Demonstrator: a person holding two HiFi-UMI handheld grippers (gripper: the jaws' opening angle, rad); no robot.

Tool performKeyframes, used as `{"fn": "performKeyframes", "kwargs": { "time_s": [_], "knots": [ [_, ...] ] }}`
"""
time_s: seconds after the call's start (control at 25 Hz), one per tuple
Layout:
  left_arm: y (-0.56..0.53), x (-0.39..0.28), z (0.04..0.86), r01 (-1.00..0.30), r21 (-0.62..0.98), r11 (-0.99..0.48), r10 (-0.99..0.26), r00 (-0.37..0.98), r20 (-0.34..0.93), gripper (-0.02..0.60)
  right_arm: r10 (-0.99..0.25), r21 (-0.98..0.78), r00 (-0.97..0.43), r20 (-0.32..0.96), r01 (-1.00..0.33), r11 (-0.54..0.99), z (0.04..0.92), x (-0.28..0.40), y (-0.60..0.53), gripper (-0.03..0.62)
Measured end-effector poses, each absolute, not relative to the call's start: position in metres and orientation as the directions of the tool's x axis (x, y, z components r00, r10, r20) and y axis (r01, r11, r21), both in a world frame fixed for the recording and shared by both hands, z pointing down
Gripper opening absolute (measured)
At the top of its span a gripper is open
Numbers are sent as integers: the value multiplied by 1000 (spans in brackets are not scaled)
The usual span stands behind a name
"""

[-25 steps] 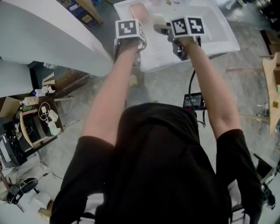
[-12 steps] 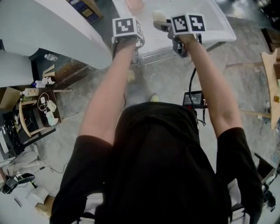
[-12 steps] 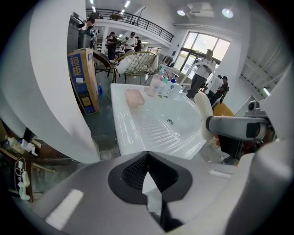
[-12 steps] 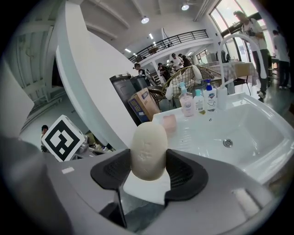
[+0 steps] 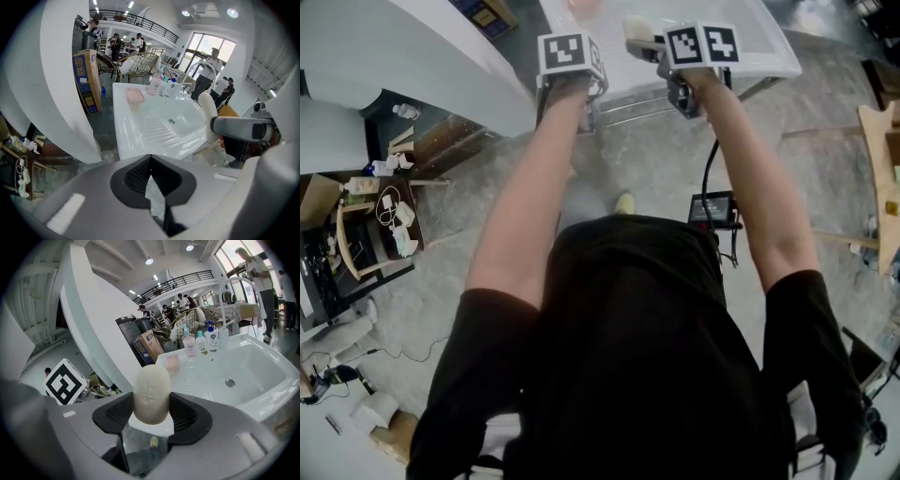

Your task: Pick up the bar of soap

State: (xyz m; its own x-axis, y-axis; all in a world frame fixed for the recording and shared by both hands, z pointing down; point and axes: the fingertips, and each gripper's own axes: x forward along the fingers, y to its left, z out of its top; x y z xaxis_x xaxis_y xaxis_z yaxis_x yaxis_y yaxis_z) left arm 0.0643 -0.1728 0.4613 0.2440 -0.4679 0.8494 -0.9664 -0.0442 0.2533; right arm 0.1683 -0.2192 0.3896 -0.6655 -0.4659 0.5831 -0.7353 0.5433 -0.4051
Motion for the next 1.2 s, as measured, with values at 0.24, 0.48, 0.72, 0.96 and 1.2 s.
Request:
{"fn": "performKeyframes", "kwargs": {
  "time_s": [0.24,0.48,0.72,0.96,1.2],
  "knots": [
    [-172,70,465,-967,251,-54,-464,247,851,-2,-459,-392,-658,597,-738,549,396,166,-220,262],
    [-174,67,471,-968,245,-43,-457,238,857,-2,-466,-359,-619,633,-767,531,409,164,-222,262],
    [-176,61,473,-974,219,-53,-464,219,858,-2,-496,-272,-535,684,-818,507,420,165,-228,262],
    [-177,60,469,-975,215,-53,-472,214,855,-2,-493,-258,-530,690,-816,517,420,156,-231,262],
    [-186,60,475,-976,208,-61,-484,211,849,-2,-486,-247,-530,695,-811,531,422,150,-234,262]
  ]
}}
